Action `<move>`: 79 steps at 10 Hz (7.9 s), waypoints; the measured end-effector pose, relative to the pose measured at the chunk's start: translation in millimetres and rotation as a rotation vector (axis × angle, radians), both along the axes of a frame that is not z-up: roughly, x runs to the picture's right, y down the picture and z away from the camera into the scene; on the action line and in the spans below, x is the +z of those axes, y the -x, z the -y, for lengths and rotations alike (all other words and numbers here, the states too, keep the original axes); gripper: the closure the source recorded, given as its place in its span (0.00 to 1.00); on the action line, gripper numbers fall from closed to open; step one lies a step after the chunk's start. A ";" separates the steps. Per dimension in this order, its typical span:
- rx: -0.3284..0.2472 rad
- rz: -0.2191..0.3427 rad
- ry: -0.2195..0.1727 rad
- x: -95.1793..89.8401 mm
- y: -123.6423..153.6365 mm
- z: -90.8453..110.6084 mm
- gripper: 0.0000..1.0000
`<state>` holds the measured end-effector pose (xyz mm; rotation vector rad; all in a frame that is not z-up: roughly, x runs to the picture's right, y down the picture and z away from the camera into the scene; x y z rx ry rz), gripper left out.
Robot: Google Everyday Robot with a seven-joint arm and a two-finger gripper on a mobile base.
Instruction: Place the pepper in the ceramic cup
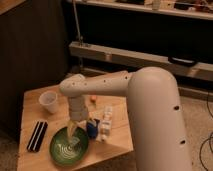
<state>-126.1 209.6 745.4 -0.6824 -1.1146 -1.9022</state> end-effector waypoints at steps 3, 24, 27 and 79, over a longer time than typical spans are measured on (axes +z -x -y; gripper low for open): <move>0.000 0.000 0.000 0.0 0.0 0.0 0.20; 0.199 -0.064 -0.446 53.9 -51.7 218.4 0.20; 0.267 -0.093 -0.499 104.4 -44.7 263.4 0.20; 0.535 0.816 -0.521 33.9 139.5 278.0 0.88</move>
